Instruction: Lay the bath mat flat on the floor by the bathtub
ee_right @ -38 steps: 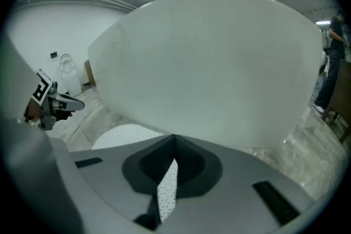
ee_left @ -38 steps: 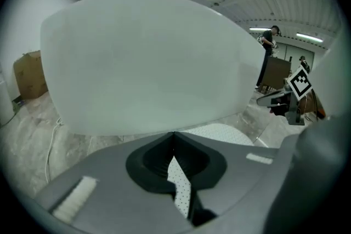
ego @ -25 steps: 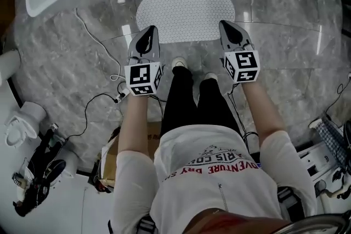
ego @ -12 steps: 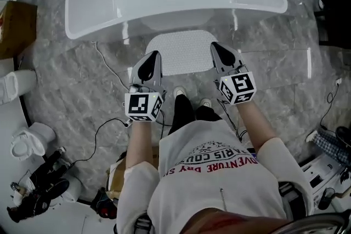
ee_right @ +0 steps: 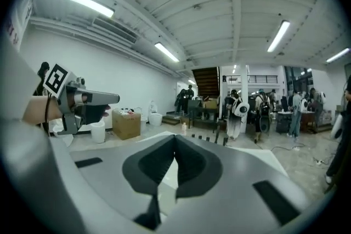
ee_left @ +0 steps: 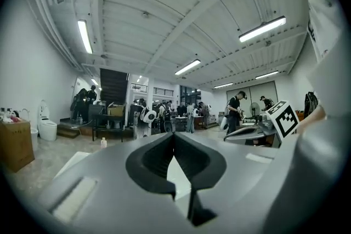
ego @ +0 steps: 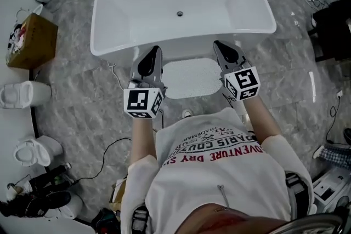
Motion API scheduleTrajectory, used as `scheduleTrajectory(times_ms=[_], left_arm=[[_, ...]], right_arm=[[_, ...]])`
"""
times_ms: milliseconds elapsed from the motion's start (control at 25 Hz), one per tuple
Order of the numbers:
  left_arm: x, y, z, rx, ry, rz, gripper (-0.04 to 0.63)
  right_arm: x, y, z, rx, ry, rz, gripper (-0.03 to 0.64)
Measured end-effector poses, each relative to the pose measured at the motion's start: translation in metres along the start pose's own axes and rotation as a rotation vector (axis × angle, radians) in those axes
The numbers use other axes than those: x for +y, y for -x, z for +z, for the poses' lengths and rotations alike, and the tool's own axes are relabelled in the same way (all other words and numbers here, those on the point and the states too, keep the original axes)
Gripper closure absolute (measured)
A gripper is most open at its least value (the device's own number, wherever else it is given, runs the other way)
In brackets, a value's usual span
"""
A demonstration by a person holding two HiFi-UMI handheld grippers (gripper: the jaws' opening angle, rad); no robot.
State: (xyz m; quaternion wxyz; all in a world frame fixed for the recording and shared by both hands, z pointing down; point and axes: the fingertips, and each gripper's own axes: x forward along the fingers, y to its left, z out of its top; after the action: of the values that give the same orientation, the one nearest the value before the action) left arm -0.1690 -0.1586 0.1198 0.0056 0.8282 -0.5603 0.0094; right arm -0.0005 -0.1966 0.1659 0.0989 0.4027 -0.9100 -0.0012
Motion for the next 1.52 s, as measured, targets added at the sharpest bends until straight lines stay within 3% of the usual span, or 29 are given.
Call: scheduleTrajectory(times_ms=[280,640,880,1160,1520], left_arm=[[0.004,0.028,0.041,-0.05,-0.06,-0.002,0.583],[0.008,0.046,0.047,-0.008,-0.095,0.009,0.583],[0.017,0.058,0.043,-0.009,-0.094,-0.005,0.583],[0.028,0.062,0.031,0.011,-0.066,-0.002,0.583],[0.036,0.067,0.021,0.031,-0.085,0.0,0.583]], right_arm=[[0.019,0.015,0.055,-0.106,0.027,-0.005,0.607],[0.037,0.02,0.069,-0.168,-0.008,0.011,0.608],[0.061,0.012,0.062,-0.152,0.006,0.039,0.609],[0.063,0.009,0.057,-0.123,0.018,0.02,0.609],[0.065,0.008,0.054,-0.105,0.027,0.024,0.609]])
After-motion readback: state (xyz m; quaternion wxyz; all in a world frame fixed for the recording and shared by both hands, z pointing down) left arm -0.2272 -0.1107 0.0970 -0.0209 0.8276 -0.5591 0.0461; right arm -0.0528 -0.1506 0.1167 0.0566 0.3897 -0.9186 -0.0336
